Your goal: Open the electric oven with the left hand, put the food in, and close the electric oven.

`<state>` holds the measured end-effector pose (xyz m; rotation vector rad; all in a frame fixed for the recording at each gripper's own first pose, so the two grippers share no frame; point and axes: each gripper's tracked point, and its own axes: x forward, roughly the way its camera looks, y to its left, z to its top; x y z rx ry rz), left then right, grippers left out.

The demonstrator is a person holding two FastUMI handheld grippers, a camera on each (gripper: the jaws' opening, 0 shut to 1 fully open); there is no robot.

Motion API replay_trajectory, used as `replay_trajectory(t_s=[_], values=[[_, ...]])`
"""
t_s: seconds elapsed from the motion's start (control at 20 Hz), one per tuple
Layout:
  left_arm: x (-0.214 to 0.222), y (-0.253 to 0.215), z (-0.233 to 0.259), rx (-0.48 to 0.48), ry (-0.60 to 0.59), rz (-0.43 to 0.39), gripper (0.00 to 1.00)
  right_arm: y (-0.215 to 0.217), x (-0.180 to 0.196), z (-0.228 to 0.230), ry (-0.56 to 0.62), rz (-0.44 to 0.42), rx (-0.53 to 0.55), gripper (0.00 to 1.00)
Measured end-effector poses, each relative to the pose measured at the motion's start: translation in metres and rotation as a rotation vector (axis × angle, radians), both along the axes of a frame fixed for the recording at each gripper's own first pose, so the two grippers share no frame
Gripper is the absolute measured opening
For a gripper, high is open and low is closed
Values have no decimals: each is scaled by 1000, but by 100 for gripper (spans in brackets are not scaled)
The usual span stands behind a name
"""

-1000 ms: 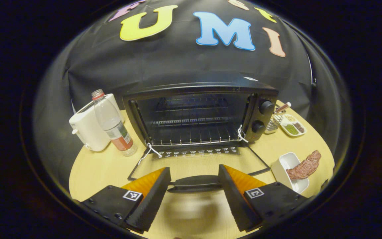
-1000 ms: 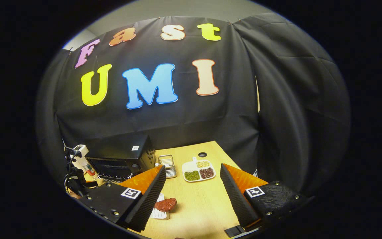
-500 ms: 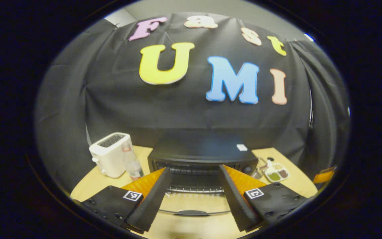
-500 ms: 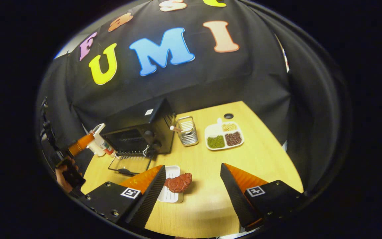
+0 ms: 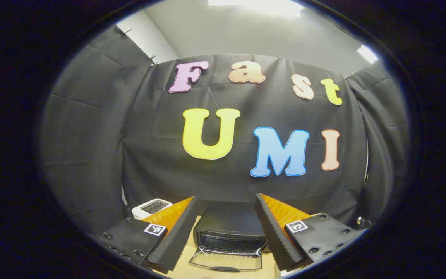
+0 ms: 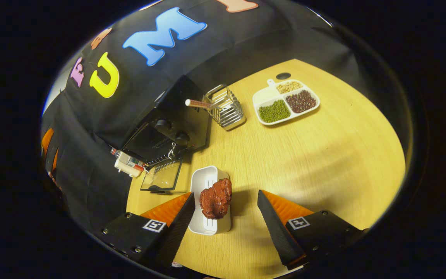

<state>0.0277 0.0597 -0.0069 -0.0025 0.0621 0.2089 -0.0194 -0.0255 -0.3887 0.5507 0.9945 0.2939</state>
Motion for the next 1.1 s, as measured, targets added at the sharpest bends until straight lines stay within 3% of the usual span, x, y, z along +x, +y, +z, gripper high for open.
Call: replay_trajectory(t_s=[0.15,0.25,0.3,0.4,0.45,0.5,0.6,0.65,0.75,0.8,1.1], values=[[-16,8,-9,0,38,65,100,14,3,-17,41,16,64,97],[-27,4,-4,-15,28,82,100,22,-1,-18,74,52,114,62],[-31,4,-3,-19,29,87,100,26,-6,-21,92,71,121,72],[-34,6,-3,-13,29,85,100,31,-5,-22,81,91,121,71],[-33,6,-6,-10,34,80,100,18,-2,-6,73,60,132,52],[-30,8,-8,-13,41,77,100,29,0,-17,81,48,144,33],[-24,8,-9,-32,39,55,100,40,4,-28,92,15,179,32],[-20,8,-11,-38,39,38,100,34,4,-17,93,0,208,22],[-14,14,-13,-40,44,13,100,35,4,-6,74,-29,236,21],[-11,17,-13,-43,43,1,100,30,10,-6,68,-59,220,10],[6,32,-23,-81,37,-85,100,31,4,30,26,-124,209,7]])
